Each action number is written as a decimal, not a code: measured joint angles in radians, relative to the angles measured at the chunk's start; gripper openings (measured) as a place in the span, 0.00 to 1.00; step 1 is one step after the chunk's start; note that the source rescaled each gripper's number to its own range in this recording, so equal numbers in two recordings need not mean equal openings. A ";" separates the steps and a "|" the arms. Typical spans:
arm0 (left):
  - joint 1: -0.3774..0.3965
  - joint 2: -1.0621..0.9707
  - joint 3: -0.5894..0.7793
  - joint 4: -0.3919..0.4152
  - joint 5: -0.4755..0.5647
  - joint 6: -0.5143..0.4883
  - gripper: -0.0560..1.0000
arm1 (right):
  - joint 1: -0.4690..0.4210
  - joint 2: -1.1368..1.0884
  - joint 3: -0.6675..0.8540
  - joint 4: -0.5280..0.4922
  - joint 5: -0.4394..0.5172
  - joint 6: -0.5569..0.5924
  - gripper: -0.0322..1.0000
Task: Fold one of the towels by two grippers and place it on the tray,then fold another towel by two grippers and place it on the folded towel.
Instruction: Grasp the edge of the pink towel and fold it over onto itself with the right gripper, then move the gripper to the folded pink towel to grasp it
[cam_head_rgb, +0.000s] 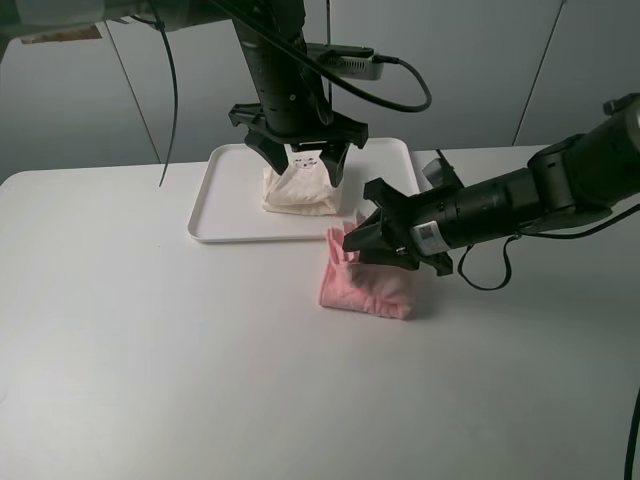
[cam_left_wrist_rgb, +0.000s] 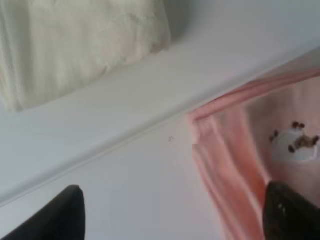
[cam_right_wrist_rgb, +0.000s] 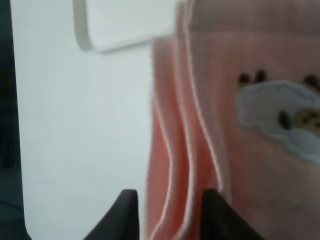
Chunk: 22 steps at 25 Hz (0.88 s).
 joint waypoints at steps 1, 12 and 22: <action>0.000 0.000 0.000 0.005 0.001 0.000 0.92 | 0.005 0.000 0.000 0.002 0.005 -0.004 0.37; 0.000 0.000 0.000 0.050 0.019 0.019 0.92 | -0.002 -0.051 0.000 -0.073 -0.134 0.069 0.61; 0.000 0.000 0.000 0.051 0.019 0.037 0.92 | -0.074 -0.119 -0.042 -0.544 -0.240 0.487 0.67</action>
